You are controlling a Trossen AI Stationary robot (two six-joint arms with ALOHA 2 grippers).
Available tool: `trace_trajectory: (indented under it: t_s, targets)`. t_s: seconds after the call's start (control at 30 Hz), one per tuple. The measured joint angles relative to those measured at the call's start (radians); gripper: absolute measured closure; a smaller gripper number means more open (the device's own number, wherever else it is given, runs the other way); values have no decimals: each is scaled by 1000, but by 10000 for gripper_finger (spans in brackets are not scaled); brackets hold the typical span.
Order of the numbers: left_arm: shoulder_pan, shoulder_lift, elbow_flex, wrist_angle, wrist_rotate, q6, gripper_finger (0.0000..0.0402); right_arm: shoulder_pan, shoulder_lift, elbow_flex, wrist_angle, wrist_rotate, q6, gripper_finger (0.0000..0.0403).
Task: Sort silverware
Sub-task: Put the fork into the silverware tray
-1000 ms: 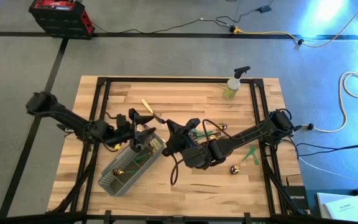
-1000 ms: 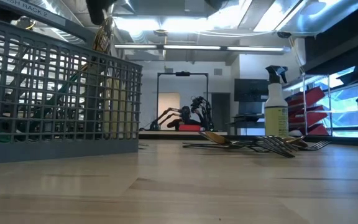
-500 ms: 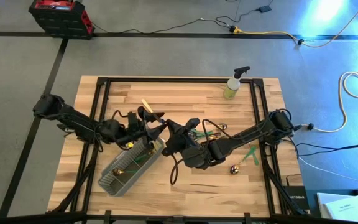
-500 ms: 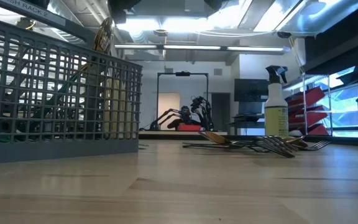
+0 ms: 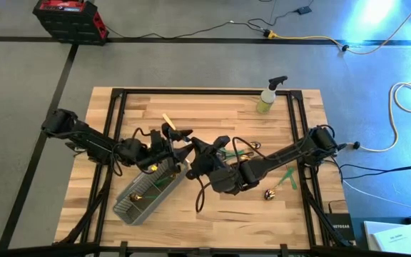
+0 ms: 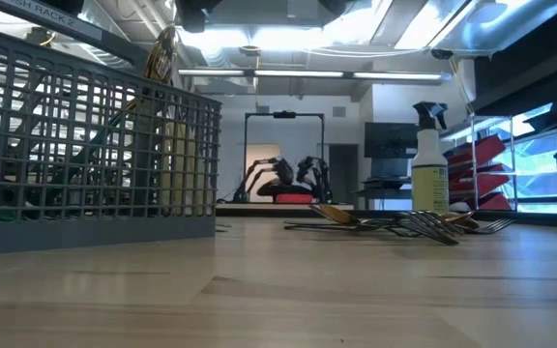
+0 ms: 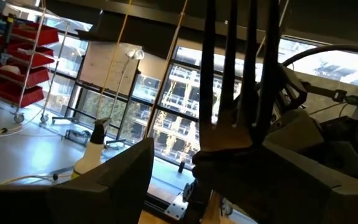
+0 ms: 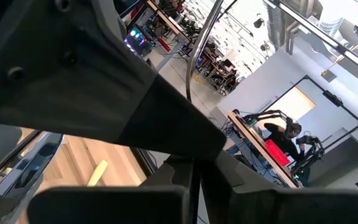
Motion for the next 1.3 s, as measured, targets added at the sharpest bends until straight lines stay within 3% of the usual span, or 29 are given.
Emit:
trace_trajectory:
  t_s: [0.3, 0.73, 1.3]
  targets:
    - [7, 0, 0, 20, 26, 36, 186, 0, 0, 0, -1, -9, 23, 402]
    - [7, -1, 0, 29, 79, 73, 337, 0, 0, 1, 4, -13, 30, 402]
    - [7, -2, 0, 44, 79, 101, 349, 0, 0, 2, 1, -11, 53, 402]
